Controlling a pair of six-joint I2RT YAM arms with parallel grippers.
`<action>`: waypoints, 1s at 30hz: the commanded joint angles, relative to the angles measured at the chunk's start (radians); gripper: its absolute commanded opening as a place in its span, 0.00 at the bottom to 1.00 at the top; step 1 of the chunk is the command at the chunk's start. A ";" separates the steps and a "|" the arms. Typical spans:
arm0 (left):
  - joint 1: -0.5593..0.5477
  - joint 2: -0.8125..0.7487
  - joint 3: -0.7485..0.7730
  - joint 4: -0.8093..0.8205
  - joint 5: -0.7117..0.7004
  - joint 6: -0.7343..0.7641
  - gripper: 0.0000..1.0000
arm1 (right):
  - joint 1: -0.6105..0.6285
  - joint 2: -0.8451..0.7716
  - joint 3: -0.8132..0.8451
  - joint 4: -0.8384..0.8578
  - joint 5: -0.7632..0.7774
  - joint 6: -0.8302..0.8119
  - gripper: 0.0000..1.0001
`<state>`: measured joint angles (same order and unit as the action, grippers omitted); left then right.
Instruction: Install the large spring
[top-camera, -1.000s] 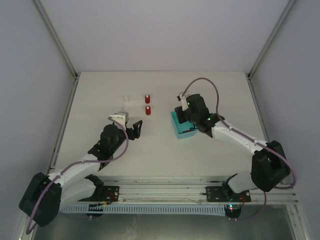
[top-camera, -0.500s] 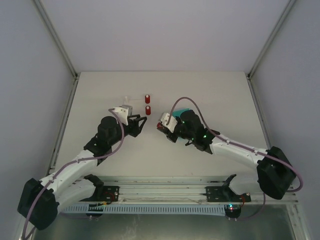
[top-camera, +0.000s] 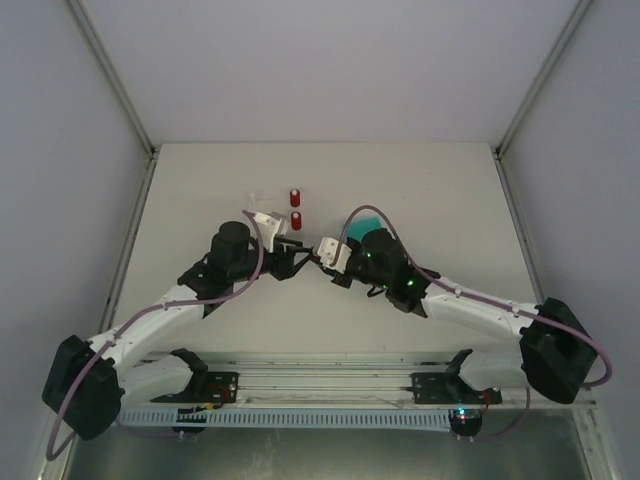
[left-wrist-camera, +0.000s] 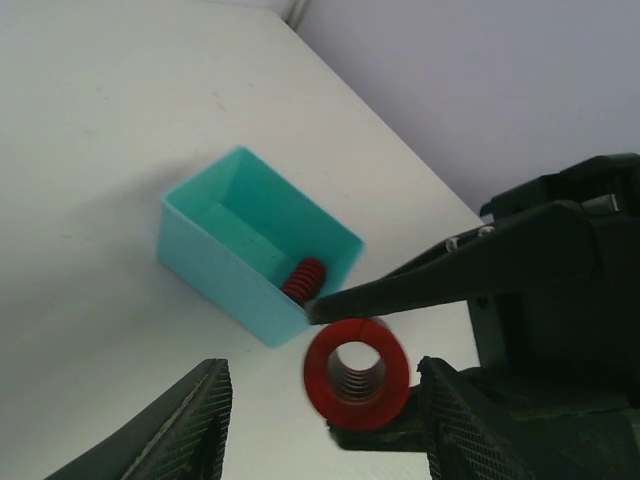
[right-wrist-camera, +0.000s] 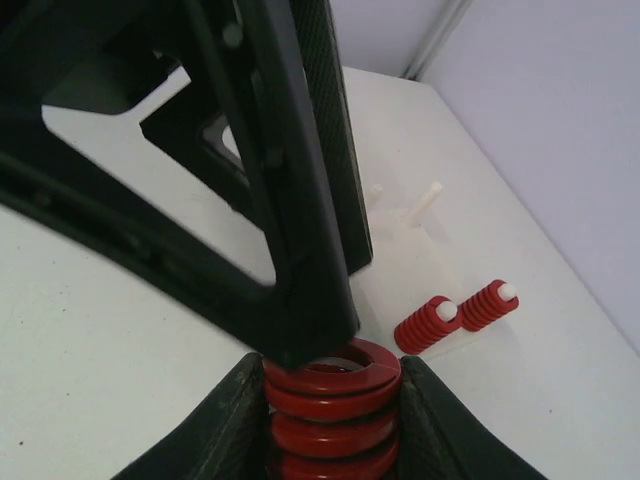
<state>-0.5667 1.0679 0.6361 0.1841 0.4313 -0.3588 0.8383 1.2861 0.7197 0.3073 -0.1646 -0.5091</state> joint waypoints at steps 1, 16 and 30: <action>-0.022 0.035 0.062 -0.017 0.090 0.025 0.55 | 0.022 -0.014 -0.004 0.062 0.040 -0.040 0.13; -0.032 0.141 0.083 0.029 0.169 -0.023 0.48 | 0.062 0.004 -0.034 0.115 0.077 -0.105 0.13; -0.032 0.145 0.113 -0.028 0.127 -0.016 0.00 | 0.070 0.010 -0.041 0.093 0.186 -0.065 0.36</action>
<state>-0.5911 1.2221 0.6880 0.1913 0.5560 -0.3820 0.9028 1.3022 0.6849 0.3489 -0.0418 -0.6098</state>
